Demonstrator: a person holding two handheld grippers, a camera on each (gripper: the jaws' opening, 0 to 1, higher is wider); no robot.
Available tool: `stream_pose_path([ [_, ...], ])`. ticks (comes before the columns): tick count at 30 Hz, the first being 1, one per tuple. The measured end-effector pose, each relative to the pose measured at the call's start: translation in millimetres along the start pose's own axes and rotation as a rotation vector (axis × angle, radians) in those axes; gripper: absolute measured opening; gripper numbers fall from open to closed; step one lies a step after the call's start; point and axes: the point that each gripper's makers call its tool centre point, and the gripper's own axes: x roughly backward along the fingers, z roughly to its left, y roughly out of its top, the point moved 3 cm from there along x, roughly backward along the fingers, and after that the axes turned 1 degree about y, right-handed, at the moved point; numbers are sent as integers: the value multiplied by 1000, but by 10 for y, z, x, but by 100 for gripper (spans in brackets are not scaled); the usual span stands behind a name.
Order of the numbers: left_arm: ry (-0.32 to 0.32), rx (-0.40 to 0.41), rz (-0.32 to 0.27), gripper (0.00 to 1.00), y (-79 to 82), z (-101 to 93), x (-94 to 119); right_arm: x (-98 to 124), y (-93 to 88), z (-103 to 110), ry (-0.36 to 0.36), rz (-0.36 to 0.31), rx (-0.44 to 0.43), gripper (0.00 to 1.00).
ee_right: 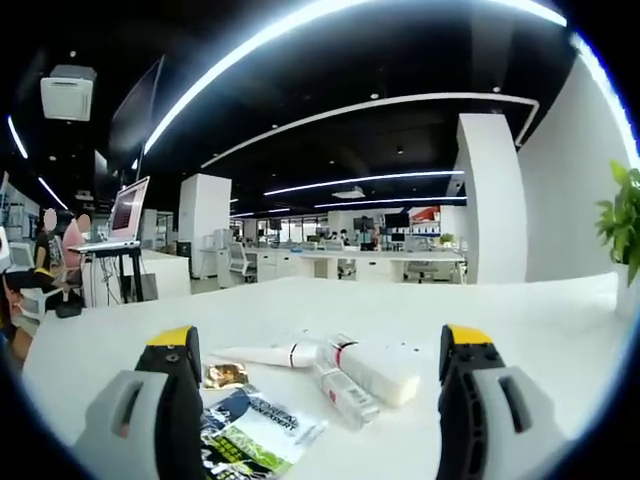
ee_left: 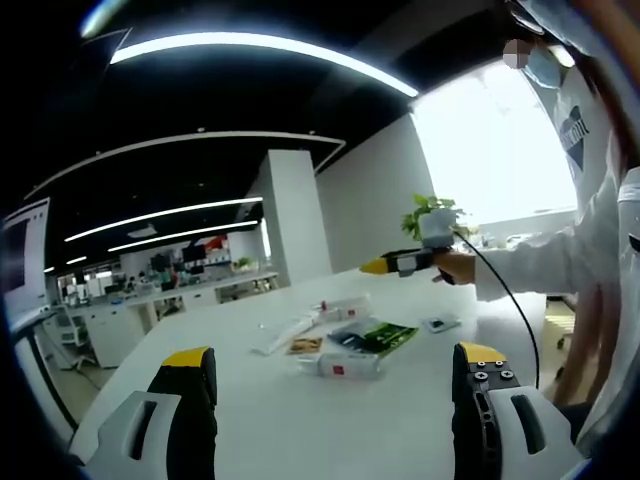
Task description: Arrange the skincare products in the storage area until every visible bottle or jar stands upright without overlapping.
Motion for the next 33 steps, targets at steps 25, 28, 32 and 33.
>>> stream_pose_path([
  [25,4,10,8,100,-34,40,-5,-285,-84,-63,6,27,-18,100],
  [28,5,13,6,100,-29,50,-20,-324,-95,-73,7,27,-16,100],
  [32,3,13,9,100,-32,54,-35,-385,-116,-80,11,35,-11,100],
  [33,2,13,9,100,-32,55,-38,-396,-120,-78,11,37,-7,100],
])
